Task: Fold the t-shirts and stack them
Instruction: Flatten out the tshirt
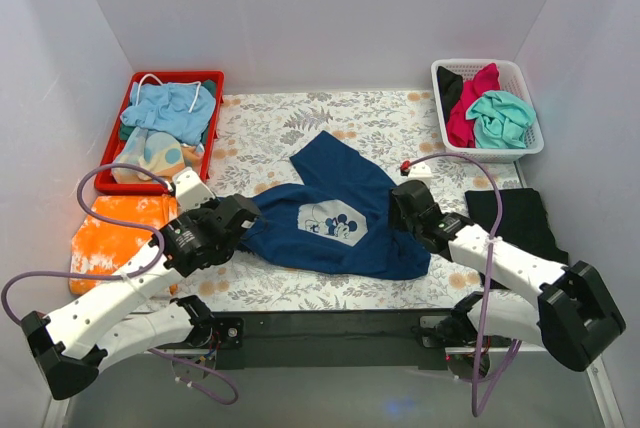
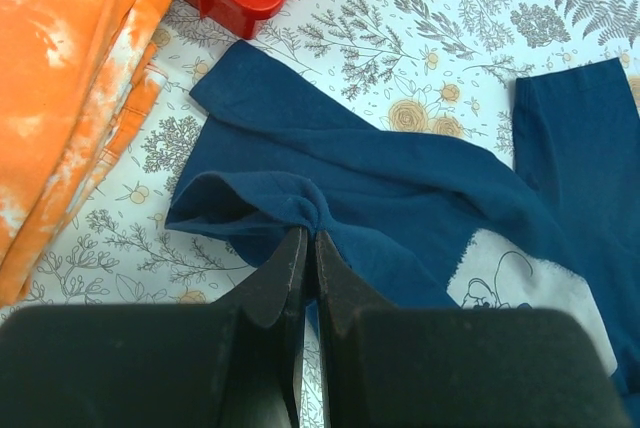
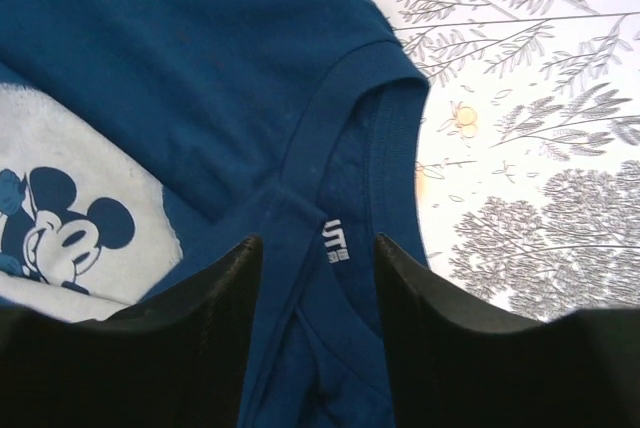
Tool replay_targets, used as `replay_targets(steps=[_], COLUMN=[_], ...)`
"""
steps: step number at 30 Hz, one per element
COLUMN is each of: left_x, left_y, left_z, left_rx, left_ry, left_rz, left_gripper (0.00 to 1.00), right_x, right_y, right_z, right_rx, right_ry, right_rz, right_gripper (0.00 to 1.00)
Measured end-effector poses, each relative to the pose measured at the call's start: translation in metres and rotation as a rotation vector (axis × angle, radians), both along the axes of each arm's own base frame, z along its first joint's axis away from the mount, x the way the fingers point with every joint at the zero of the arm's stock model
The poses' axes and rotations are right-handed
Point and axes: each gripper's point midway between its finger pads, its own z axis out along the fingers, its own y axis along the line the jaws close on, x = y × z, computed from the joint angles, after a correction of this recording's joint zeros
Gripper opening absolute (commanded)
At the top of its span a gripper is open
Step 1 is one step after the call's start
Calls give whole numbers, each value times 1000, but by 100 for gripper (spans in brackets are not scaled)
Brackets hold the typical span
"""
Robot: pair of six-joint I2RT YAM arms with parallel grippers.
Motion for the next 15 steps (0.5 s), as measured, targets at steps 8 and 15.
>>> replay_targets(steps=[8,15], left_x=[-2,-3], left_y=[2,3], left_z=[2,2], left_rx=[-14,-17], left_ry=[-7,-6], left_rz=[4,7], left_gripper=[0,0], right_x=[13,17], right_y=[3,4], right_z=[-25,-31], right_rx=[0,9], right_ry=[52,79], right_rz=[5,17], right_gripper=[41,41])
